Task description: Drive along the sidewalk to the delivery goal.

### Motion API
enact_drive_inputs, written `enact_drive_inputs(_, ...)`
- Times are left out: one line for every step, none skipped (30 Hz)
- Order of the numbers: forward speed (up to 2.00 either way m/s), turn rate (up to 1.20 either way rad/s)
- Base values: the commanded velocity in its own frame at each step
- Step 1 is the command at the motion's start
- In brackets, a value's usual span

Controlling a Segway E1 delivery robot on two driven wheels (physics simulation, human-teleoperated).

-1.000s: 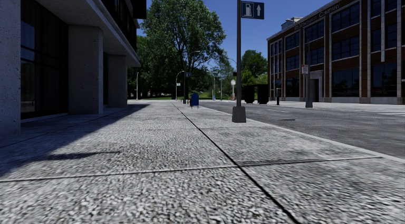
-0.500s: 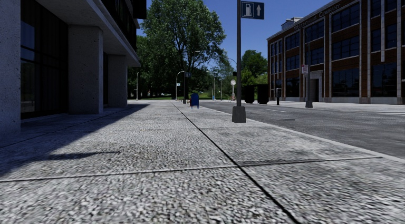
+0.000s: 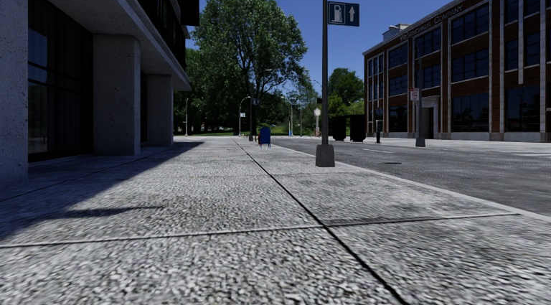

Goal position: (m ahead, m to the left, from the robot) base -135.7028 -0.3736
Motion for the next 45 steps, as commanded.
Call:
enact_drive_inputs(0.00,0.09)
enact_drive_inputs(0.00,0.10)
enact_drive_inputs(0.00,0.10)
enact_drive_inputs(0.00,0.11)
enact_drive_inputs(0.00,0.11)
enact_drive_inputs(0.00,0.12)
enact_drive_inputs(0.00,0.15)
enact_drive_inputs(0.00,0.17)
enact_drive_inputs(0.00,0.17)
enact_drive_inputs(0.00,0.19)
enact_drive_inputs(0.00,0.22)
enact_drive_inputs(0.00,0.23)
enact_drive_inputs(0.00,0.23)
enact_drive_inputs(0.00,0.26)
enact_drive_inputs(0.00,0.31)
enact_drive_inputs(0.00,0.31)
enact_drive_inputs(0.00,0.33)
enact_drive_inputs(0.00,0.33)
enact_drive_inputs(0.00,0.33)
enact_drive_inputs(0.00,0.33)
enact_drive_inputs(0.00,0.33)
enact_drive_inputs(0.00,0.33)
enact_drive_inputs(0.00,0.34)
enact_drive_inputs(0.00,0.34)
enact_drive_inputs(0.00,0.34)
enact_drive_inputs(0.00,0.34)
enact_drive_inputs(0.00,0.34)
enact_drive_inputs(0.00,0.35)
enact_drive_inputs(0.00,0.35)
enact_drive_inputs(0.00,0.35)
enact_drive_inputs(0.00,0.36)
enact_drive_inputs(0.00,0.36)
enact_drive_inputs(0.00,0.36)
enact_drive_inputs(0.00,0.36)
enact_drive_inputs(0.00,0.36)
enact_drive_inputs(0.00,0.36)
enact_drive_inputs(0.00,0.36)
enact_drive_inputs(0.00,0.38)
enact_drive_inputs(0.00,0.39)
enact_drive_inputs(0.00,0.40)
enact_drive_inputs(0.00,0.40)
enact_drive_inputs(0.00,0.42)
enact_drive_inputs(0.00,0.42)
enact_drive_inputs(0.00,0.43)
enact_drive_inputs(0.00,0.43)
